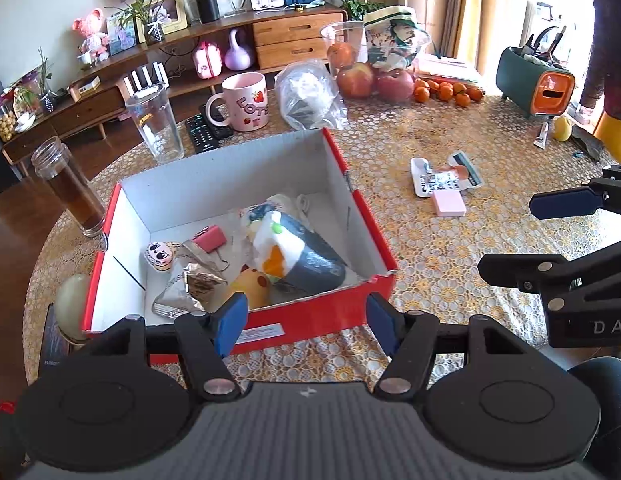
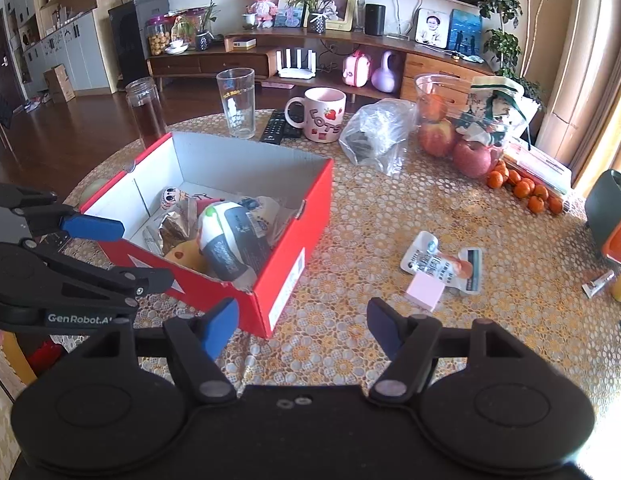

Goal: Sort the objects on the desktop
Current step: 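Withdraw both grippers from the box toward the snack pouch and pink pad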

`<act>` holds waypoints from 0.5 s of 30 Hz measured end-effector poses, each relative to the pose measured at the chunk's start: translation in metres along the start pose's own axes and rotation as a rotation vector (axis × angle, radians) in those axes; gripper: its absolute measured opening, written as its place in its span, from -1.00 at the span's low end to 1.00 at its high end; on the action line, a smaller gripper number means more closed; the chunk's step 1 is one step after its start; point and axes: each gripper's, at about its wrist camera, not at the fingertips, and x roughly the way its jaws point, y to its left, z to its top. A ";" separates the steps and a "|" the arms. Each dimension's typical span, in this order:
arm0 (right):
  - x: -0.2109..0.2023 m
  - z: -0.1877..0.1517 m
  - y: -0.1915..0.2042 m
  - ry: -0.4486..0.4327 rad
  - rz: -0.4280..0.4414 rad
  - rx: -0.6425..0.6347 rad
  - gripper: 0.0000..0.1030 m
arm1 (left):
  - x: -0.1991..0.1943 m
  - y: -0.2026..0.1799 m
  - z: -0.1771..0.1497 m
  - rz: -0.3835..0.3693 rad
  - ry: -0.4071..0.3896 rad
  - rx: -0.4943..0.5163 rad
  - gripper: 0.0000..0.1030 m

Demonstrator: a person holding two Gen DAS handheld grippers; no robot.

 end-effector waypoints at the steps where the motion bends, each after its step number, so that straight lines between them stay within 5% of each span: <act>1: -0.002 -0.002 -0.003 -0.003 -0.002 0.004 0.41 | -0.001 -0.003 0.000 -0.004 -0.002 0.002 0.35; 12: -0.020 -0.026 -0.034 -0.029 -0.008 0.027 0.67 | 0.002 -0.038 -0.003 -0.018 -0.005 0.030 0.40; 15: -0.024 -0.033 -0.047 -0.033 -0.019 0.043 0.72 | 0.004 -0.046 -0.003 -0.030 -0.007 0.012 0.57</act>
